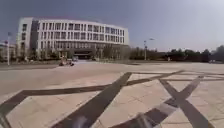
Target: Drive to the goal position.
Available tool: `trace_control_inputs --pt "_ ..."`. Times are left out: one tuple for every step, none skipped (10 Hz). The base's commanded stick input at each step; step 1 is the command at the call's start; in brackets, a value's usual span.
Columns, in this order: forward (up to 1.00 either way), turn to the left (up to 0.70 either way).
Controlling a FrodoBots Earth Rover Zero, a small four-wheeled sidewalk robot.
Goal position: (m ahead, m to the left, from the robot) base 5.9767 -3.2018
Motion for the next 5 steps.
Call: trace_control_inputs --pt "1.00 0.05" --pt "1.00 0.35" --pt "1.00 0.40" --pt "1.00 0.31" --pt "1.00 0.00"
